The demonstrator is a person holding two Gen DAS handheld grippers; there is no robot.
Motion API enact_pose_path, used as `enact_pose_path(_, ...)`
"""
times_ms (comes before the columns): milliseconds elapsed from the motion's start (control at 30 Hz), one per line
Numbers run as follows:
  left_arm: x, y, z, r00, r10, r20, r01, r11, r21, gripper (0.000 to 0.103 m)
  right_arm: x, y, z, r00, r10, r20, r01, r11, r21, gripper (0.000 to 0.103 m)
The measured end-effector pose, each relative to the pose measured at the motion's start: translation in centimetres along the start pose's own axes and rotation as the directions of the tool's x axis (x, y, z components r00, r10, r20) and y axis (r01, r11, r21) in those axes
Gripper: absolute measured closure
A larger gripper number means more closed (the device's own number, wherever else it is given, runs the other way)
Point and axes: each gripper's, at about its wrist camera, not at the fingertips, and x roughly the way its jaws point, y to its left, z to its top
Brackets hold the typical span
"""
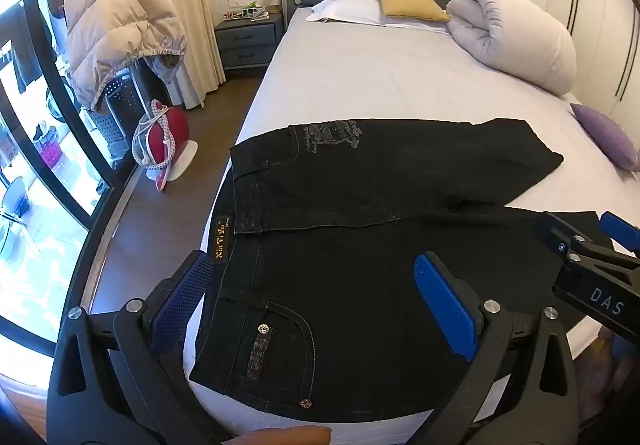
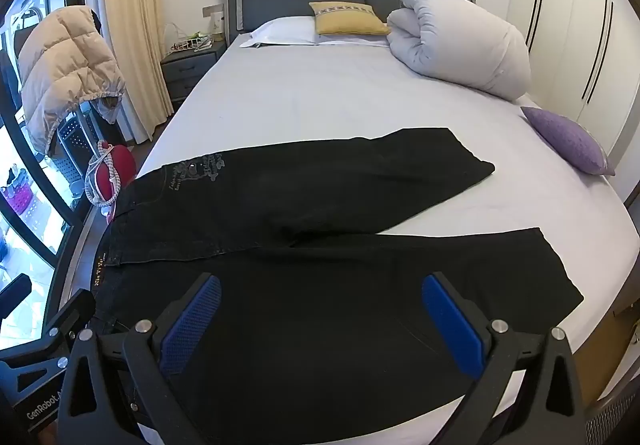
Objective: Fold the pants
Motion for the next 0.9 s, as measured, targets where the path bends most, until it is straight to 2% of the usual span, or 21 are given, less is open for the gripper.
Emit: enact_pose_path(900,0.48,0.07,-0.44,1.000,-0.007,-0.011,0.006,1.000,-0.008,0.000,0.34,-0.31,-0.43,1.000,-0.001,-0.008,0.001,1.000,-0.003,0.000)
